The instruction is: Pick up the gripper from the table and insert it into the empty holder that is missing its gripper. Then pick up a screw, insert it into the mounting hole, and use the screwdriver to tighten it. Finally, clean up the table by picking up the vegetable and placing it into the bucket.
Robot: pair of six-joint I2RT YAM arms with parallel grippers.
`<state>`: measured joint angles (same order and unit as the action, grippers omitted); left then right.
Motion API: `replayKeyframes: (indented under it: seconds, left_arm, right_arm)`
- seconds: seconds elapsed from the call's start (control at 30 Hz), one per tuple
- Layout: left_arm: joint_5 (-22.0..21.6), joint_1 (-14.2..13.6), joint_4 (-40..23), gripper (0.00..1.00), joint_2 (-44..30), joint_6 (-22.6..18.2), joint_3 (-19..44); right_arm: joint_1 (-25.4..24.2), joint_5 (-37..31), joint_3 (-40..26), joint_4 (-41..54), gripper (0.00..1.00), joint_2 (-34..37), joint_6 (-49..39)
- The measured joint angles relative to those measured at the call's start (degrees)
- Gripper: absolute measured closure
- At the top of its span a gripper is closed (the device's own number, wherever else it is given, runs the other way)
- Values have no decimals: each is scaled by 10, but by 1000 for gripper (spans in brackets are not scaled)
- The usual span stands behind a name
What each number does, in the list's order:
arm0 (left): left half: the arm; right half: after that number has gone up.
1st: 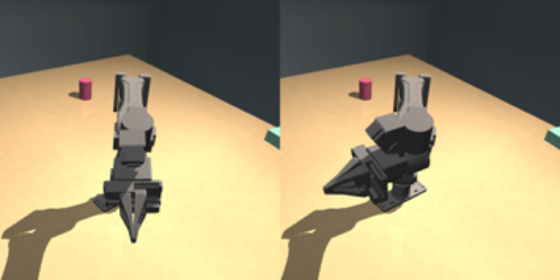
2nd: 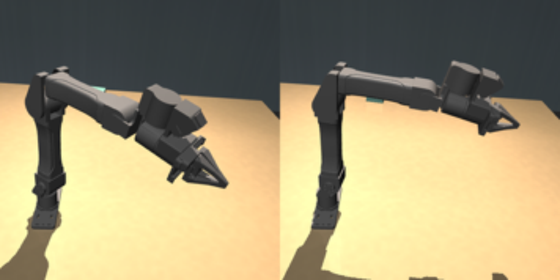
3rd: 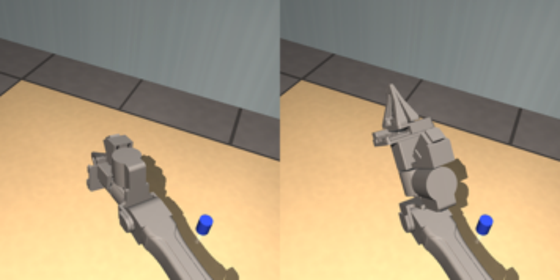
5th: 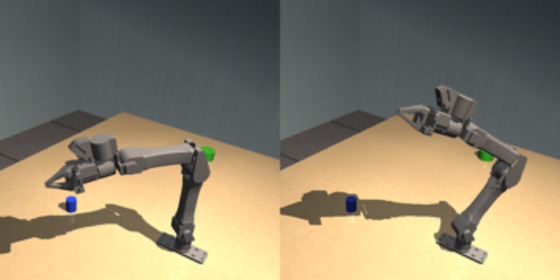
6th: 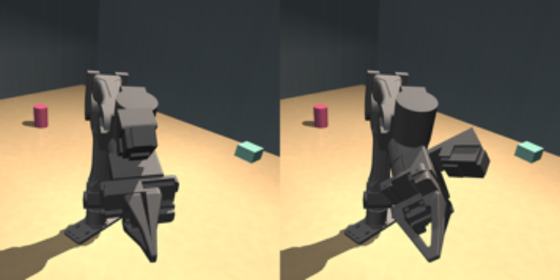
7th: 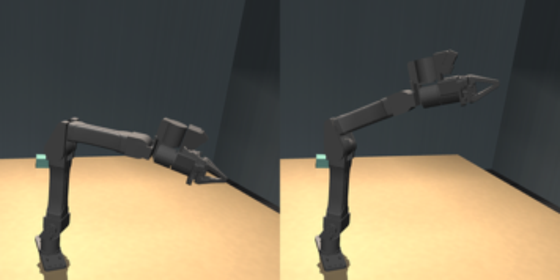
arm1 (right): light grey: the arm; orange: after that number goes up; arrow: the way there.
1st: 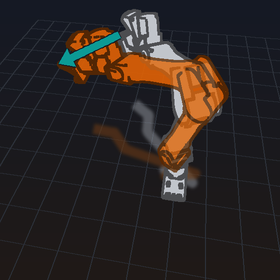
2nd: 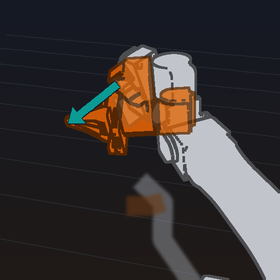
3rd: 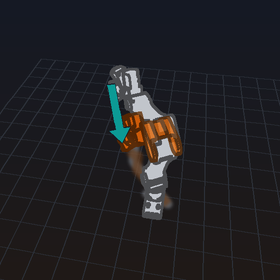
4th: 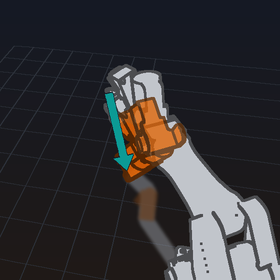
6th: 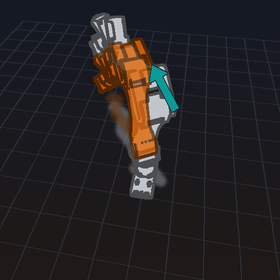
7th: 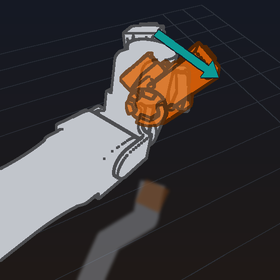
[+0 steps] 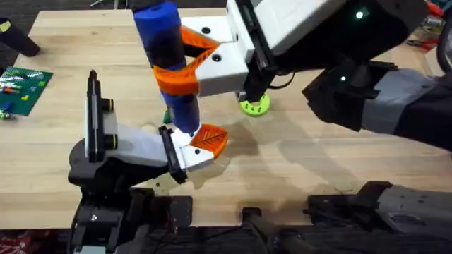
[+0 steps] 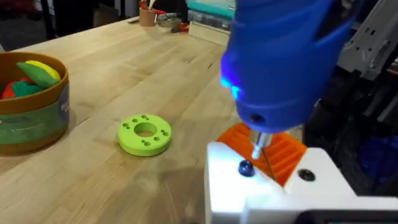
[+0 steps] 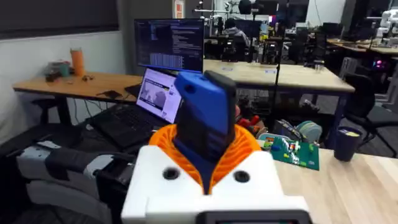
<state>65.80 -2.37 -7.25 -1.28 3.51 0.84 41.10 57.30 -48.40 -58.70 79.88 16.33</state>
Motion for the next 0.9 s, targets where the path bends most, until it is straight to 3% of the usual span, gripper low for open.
replayKeyframes:
  seconds: [0.9]
  left_arm:
    - [0,0,0,987,0,0,0]
  right_arm:
    - [0,-5,0,19,966,0,-16]
